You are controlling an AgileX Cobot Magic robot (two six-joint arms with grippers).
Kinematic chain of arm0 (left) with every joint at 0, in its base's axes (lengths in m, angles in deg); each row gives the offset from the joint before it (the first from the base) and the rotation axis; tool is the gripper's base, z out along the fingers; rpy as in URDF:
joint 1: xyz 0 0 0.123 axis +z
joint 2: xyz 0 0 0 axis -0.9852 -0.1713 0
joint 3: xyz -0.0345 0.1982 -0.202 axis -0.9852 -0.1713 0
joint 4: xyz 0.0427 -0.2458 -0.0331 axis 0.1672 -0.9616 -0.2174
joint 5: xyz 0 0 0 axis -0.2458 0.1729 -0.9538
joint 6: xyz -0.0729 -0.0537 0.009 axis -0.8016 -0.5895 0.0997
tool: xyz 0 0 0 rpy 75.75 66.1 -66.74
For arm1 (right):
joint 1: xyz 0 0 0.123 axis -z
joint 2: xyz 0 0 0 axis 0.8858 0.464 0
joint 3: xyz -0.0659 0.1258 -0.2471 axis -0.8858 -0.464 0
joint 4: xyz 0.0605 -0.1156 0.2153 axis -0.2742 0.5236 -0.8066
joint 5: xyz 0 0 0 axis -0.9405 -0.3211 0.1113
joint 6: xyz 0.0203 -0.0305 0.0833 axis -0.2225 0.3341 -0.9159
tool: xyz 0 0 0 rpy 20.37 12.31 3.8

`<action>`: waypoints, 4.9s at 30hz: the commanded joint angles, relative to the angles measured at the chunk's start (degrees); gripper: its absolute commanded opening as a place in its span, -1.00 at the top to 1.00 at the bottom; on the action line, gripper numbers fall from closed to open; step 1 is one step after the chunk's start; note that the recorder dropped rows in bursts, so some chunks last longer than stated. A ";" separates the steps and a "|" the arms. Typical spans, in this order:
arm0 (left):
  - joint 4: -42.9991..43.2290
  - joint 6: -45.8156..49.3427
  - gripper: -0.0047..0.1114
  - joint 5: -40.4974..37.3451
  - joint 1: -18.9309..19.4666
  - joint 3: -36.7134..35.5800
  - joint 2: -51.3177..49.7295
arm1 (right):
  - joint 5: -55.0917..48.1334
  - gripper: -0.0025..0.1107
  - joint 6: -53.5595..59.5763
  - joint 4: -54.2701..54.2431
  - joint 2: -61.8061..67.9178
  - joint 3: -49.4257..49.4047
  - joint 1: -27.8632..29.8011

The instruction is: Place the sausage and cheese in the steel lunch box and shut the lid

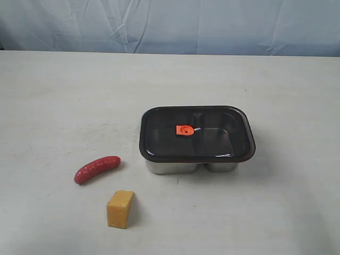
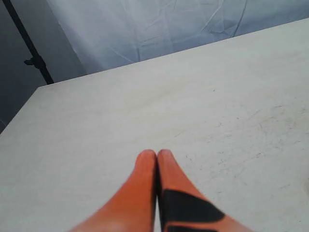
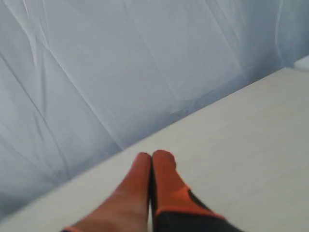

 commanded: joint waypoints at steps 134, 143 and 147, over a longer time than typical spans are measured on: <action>-0.01 -0.23 0.92 0.78 0.15 -0.10 0.30 | -37.91 0.96 61.60 -52.32 90.87 47.68 -5.04; -0.01 -0.23 0.92 0.78 0.15 -0.10 0.30 | -38.12 0.96 62.61 -52.49 85.58 47.68 -5.04; -0.01 -0.23 0.92 0.78 0.15 -0.10 0.30 | -38.12 0.97 63.42 -54.45 82.53 47.68 -5.04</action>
